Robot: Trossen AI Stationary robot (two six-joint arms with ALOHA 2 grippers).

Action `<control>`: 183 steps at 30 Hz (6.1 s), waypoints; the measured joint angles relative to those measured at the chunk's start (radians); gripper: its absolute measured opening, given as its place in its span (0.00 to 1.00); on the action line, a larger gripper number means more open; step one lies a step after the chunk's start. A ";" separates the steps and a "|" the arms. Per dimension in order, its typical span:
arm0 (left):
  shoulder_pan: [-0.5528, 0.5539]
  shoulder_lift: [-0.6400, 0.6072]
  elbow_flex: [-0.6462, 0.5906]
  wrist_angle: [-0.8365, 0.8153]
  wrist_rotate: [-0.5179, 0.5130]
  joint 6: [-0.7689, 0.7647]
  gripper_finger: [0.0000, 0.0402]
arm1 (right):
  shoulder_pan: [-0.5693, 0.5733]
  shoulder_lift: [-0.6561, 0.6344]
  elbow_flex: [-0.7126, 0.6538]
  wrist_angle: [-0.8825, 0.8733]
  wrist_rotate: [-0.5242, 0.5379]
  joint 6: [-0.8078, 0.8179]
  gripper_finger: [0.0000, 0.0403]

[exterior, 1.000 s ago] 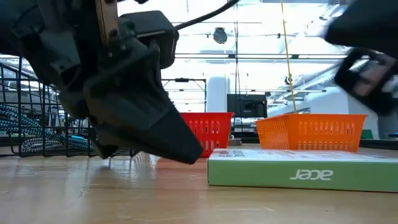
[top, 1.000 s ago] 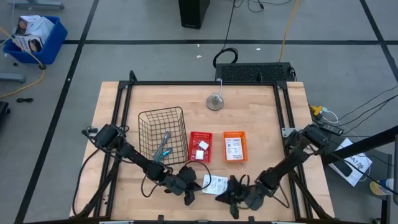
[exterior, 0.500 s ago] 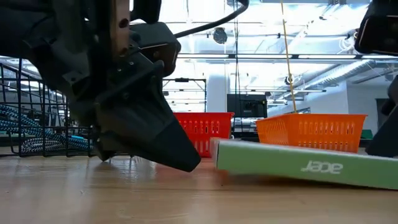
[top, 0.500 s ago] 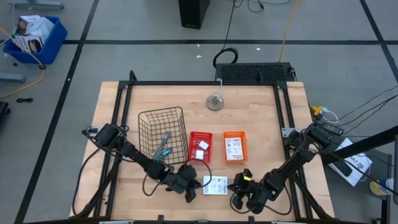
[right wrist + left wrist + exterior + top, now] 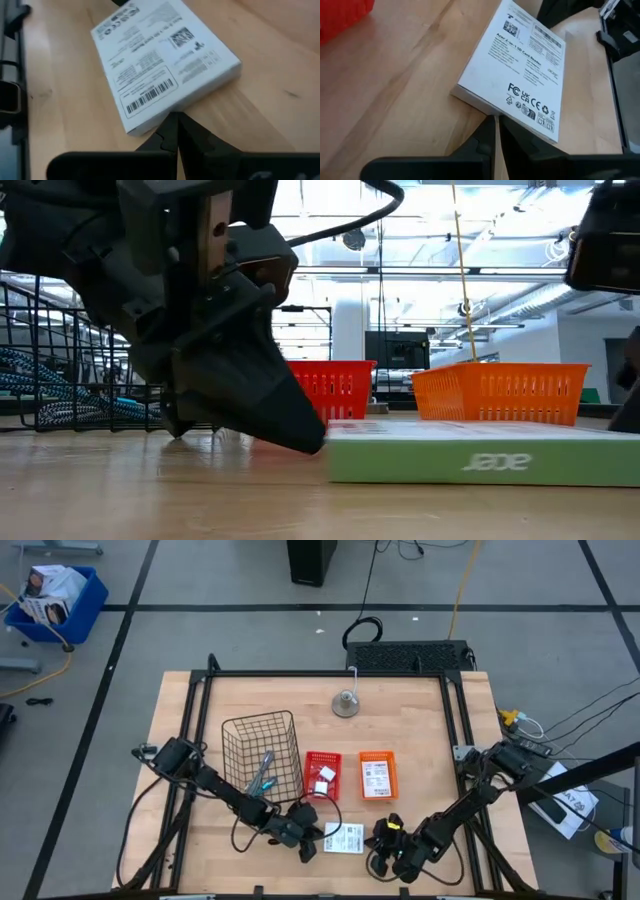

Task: Pick and place items into bin
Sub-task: Put the card reader box into the orange basket

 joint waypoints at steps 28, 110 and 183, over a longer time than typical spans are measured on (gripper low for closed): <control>-0.005 -0.001 0.002 -0.001 -0.010 -0.001 0.08 | -0.029 0.034 -0.002 0.395 0.085 -0.427 0.00; -0.034 -0.004 0.013 0.164 0.036 0.078 0.08 | -0.031 -0.081 -0.006 0.133 0.025 -0.147 0.00; -0.003 0.023 0.029 0.008 0.104 0.045 0.08 | -0.152 -0.091 -0.188 0.393 -0.202 -0.038 0.00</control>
